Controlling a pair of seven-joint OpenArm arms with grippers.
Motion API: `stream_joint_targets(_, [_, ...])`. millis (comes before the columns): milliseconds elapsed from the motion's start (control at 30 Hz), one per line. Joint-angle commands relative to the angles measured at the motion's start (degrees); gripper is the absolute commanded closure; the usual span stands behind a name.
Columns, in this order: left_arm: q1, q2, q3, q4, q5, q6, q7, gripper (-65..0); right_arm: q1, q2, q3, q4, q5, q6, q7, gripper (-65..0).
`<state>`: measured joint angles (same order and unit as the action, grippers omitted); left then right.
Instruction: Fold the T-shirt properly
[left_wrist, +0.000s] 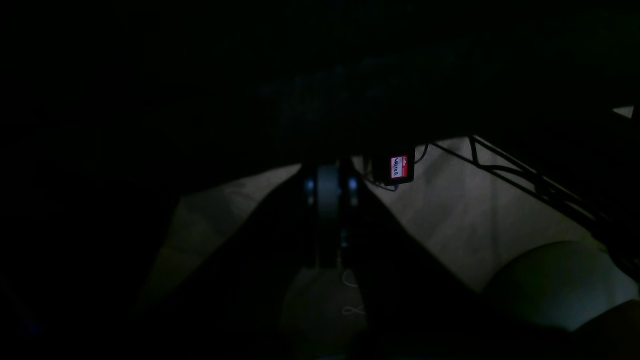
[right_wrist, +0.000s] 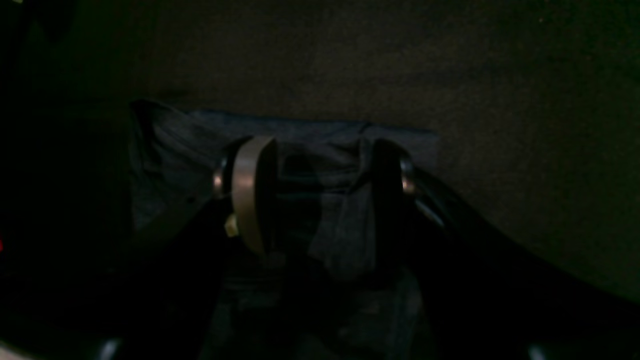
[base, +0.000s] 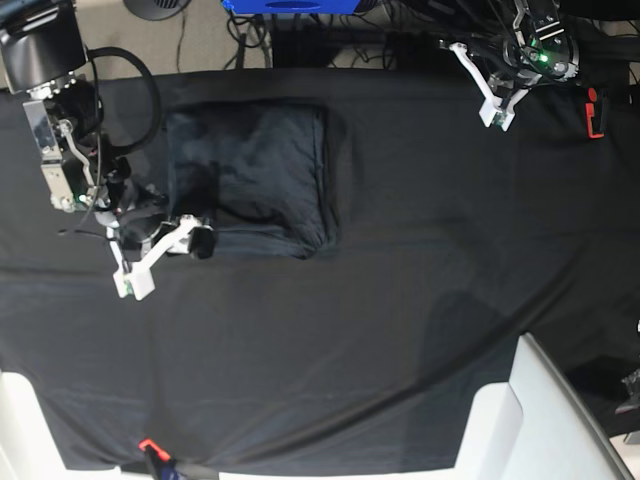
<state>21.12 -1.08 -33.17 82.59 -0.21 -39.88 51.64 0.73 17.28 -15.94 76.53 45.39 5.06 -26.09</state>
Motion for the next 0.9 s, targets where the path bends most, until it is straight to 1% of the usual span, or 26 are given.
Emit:
stream_joint_targets(0, [0.2,-0.4,-0.1,0.6,-0.4,-0.1,-0.5,0.0,0.9,0.6,0.8,1.5,0.5,0.3,1.3,-29.3])
stream_joint_targets(100, [0.2,-0.4,-0.1,0.7,-0.4,-0.1,-0.5,0.0,-0.1,0.7,5.0,4.8,0.5,0.3,1.3,-29.3])
stream_joint_targets(200, [0.2,-0.4,-0.1,0.7,-0.4,-0.1,-0.5,0.0,-3.0,0.7,9.0,10.5,0.5,0.5,1.1,-29.3])
stream_joint_targets(333, [0.2,-0.4,-0.1,0.9,-0.4,-0.1,-0.6,0.0,-7.5,1.0,10.8,15.4,0.5,0.3,0.4,-28.1])
stream_joint_targets(367, [0.2,-0.3,0.0,1.3,-0.4,-0.1,-0.6,0.0,-8.3,1.0,11.2,15.6,0.5,0.3,-0.2,-25.7])
stream_joint_targets(400, [0.3,-0.2,0.0,2.3,-0.5,-0.1,-0.6,0.0,-9.0,1.0,12.0,15.5,0.5,0.3,-1.2,-21.3])
stream_joint_targets(500, [1.1,0.4,1.7,6.5,-0.5,-0.1,-1.6,0.0,-10.7,1.0,14.7,14.9,0.5,0.6,-4.9,-3.2])
stream_joint_targets(533, [2.3,0.6,3.0,8.3,-0.3,-0.1,-3.3,0.0,-11.2,1.0,16.0,14.8,0.5,0.6,-6.1,0.0])
stream_joint_targets(600, [5.0,0.7,6.5,11.3,-0.4,-0.1,-7.9,0.0,-12.7,1.0,18.6,14.9,0.5,0.7,-8.3,-2.0])
stream_joint_targets(667, [7.2,0.7,9.6,13.0,-0.4,-0.1,-11.2,0.0,-14.2,1.1,21.0,16.0,0.5,0.7,-10.3,0.0])
stream_joint_targets(767, [10.5,0.6,12.9,13.9,-0.4,-0.1,-13.1,0.0,-18.3,1.1,25.9,19.7,0.5,0.7,-14.5,-0.2])
stream_joint_targets(800, [11.6,0.6,13.4,14.0,-0.3,-0.1,-13.7,0.0,-19.8,1.1,27.7,21.1,0.5,0.7,-16.3,0.0])
stream_joint_targets(867, [14.9,0.6,13.9,14.2,-0.3,-0.1,-16.6,0.0,-23.3,1.1,32.1,25.9,0.5,0.7,-22.0,0.0])
